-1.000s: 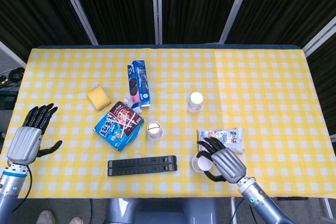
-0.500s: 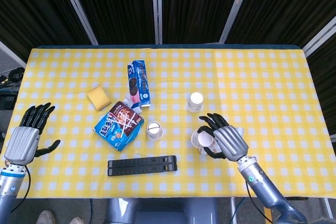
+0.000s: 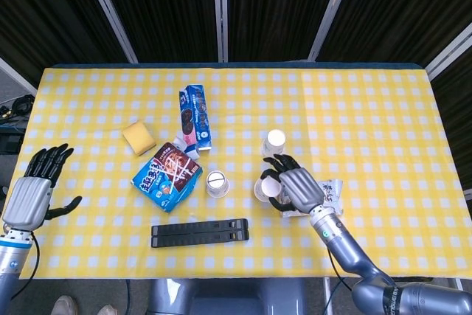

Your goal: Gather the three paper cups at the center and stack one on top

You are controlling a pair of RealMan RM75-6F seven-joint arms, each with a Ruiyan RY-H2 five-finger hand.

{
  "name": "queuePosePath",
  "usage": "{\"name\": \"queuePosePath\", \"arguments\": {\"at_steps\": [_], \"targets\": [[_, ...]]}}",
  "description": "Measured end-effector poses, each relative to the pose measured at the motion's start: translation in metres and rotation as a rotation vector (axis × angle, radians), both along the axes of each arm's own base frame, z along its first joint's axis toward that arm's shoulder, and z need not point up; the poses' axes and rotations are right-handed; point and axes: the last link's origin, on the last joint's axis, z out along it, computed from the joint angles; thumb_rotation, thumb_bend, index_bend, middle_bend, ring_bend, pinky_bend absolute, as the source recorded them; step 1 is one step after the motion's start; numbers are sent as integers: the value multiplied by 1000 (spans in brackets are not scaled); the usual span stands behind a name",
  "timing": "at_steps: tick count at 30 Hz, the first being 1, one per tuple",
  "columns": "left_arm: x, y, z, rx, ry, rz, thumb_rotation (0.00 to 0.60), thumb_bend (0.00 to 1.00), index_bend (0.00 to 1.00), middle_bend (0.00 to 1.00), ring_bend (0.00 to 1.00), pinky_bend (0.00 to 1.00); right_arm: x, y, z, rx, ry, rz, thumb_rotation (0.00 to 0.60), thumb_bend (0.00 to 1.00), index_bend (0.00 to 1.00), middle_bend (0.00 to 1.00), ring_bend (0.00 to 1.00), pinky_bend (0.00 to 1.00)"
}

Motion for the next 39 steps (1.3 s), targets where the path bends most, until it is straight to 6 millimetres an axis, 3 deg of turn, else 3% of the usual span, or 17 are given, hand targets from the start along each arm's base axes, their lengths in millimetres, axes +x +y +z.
{"name": "queuePosePath", "arguments": {"at_steps": [20, 39], "targets": [[-5, 1, 5, -18, -17, 13, 600, 249, 0, 0, 0, 0, 24, -8, -40, 31, 0, 10, 600, 317, 433, 104, 0, 0], [-9, 4, 8, -27, -38, 30, 600, 250, 0, 0, 0, 0, 27, -23, -64, 44, 27, -15, 600, 314, 433, 102, 0, 0]]}}
